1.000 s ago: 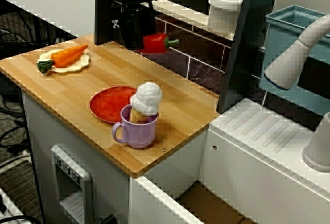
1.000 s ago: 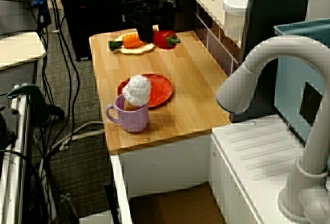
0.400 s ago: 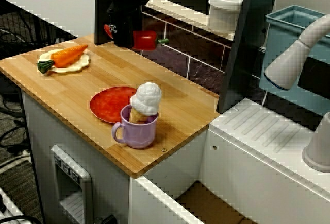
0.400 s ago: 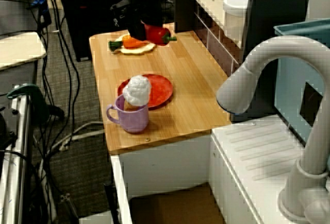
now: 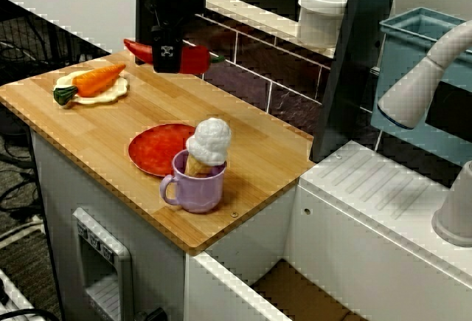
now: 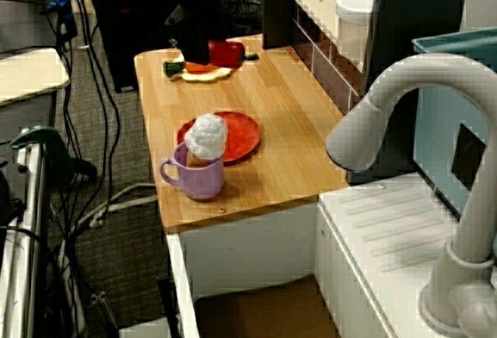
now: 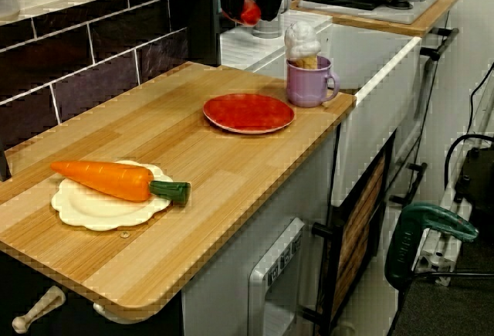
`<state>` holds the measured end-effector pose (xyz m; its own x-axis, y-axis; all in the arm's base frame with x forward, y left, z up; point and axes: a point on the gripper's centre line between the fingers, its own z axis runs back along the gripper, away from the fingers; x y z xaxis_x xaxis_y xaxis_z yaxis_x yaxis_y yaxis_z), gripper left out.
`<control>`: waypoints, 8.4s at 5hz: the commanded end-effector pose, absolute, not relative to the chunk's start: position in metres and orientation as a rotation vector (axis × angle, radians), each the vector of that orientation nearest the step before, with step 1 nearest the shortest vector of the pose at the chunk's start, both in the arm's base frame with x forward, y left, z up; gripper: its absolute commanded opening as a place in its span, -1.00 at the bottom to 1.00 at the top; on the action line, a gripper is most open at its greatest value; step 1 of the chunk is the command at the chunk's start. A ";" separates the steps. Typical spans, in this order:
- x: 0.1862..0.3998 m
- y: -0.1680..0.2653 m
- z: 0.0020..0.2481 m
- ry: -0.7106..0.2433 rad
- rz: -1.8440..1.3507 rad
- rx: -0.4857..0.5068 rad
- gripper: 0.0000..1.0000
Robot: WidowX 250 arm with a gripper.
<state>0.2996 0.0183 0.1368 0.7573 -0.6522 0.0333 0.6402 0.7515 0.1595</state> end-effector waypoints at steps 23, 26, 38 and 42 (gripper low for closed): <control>0.294 0.200 0.079 -0.200 0.346 0.351 -1.00; 0.294 0.198 0.075 -0.195 0.329 0.353 -1.00; 0.282 0.206 0.101 -0.263 0.232 0.251 1.00; 0.274 0.233 0.101 -0.282 0.188 0.266 1.00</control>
